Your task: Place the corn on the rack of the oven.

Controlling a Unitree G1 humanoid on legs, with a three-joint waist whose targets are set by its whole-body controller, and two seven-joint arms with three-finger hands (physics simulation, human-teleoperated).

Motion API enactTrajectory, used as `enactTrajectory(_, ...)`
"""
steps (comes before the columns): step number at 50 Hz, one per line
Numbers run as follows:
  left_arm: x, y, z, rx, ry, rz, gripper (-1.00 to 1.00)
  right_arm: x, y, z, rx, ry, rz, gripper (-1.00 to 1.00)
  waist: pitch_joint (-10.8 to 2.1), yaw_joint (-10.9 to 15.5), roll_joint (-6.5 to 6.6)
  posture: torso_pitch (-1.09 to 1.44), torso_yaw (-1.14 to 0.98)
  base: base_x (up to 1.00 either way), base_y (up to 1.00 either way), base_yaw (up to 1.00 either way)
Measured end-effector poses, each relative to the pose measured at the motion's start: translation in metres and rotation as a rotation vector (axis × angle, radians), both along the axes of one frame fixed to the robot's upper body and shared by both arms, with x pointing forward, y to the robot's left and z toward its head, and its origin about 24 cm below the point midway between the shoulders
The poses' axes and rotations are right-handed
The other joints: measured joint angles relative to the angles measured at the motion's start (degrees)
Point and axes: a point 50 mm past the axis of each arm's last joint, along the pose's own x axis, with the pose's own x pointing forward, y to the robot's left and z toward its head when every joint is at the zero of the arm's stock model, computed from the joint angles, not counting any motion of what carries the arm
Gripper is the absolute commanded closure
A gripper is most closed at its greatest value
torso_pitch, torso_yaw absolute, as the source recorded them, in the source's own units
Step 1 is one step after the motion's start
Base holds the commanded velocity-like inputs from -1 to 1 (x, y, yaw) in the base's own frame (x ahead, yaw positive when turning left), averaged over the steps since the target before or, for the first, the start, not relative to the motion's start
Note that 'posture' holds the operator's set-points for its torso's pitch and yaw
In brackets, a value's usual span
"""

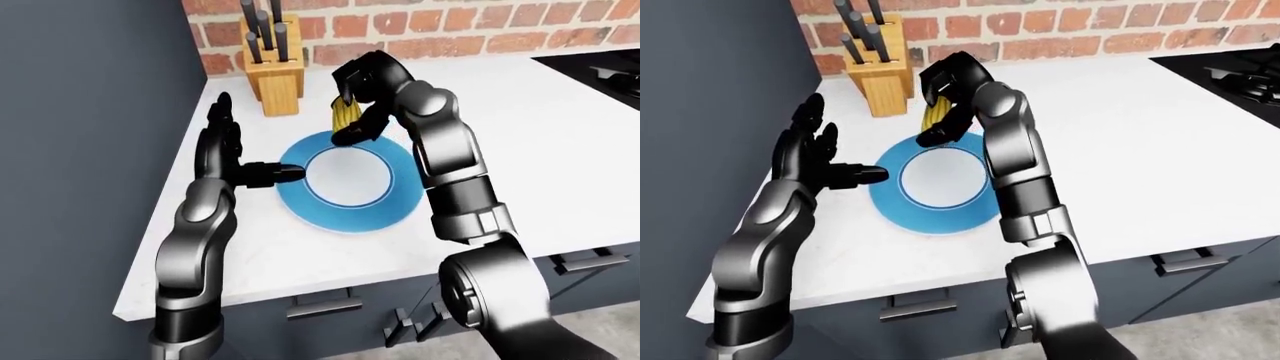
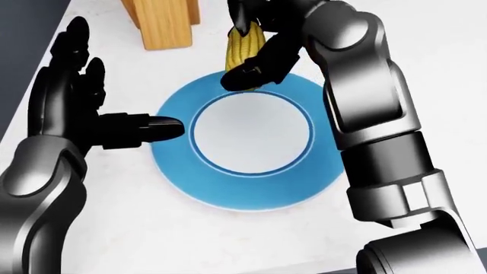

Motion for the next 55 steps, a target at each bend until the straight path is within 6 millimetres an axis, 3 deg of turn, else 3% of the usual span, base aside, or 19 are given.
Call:
enactTrajectory(23, -0.001, 0.001, 0.005, 0.000, -0.014, 0.008, -1.00, -0.001, -0.007, 0.002, 0.088, 0.024, -0.053, 1.00, 0.00, 0.0, -0.10, 0.00, 0.00, 0.00, 0.00, 0.00)
enactTrajectory(37, -0.001, 0.000, 0.004, 0.000, -0.010, 0.005, -1.00, -0.002, -0.011, 0.015, 0.120, -0.004, -0.086, 1.00, 0.01, 0.1, -0.18, 0.00, 0.00, 0.00, -0.01, 0.00)
enactTrajectory(44, -0.001, 0.005, -0.002, 0.001, 0.011, 0.030, -1.00, -0.002, -0.005, 0.010, 0.116, 0.016, -0.063, 1.00, -0.92, 0.4, 0.46, 0.00, 0.00, 0.00, -0.16, 0.00)
enactTrajectory(46, -0.001, 0.004, 0.002, 0.003, -0.003, 0.025, -1.00, -0.003, -0.007, 0.013, 0.121, 0.003, -0.065, 1.00, -1.08, 0.2, -0.21, 0.00, 0.00, 0.00, -0.15, 0.00)
enactTrajectory(49, -0.002, 0.001, 0.009, 0.003, -0.040, 0.010, -1.00, -0.003, -0.011, 0.019, 0.127, -0.023, -0.078, 1.00, -1.23, 0.0, -3.24, 0.00, 0.00, 0.00, -0.17, 0.00)
enactTrajectory(50, -0.002, -0.002, 0.009, -0.003, -0.045, 0.000, -1.00, -0.004, -0.014, 0.019, 0.129, -0.028, -0.086, 1.00, -0.94, -0.4, -2.60, 0.00, 0.00, -0.02, -0.22, 0.00)
enactTrajectory(53, -0.001, -0.007, 0.002, -0.002, -0.010, -0.029, -1.00, -0.002, -0.019, 0.012, 0.129, -0.004, -0.113, 1.00, -0.85, -0.3, -2.28, 0.00, 0.00, -0.03, -0.23, 0.00)
enactTrajectory(55, 0.000, -0.006, -0.001, -0.003, 0.006, -0.026, -1.00, -0.001, -0.017, 0.011, 0.125, 0.002, -0.113, 1.00, -0.57, 0.2, -1.14, 0.00, 0.00, -0.03, -0.23, 0.00)
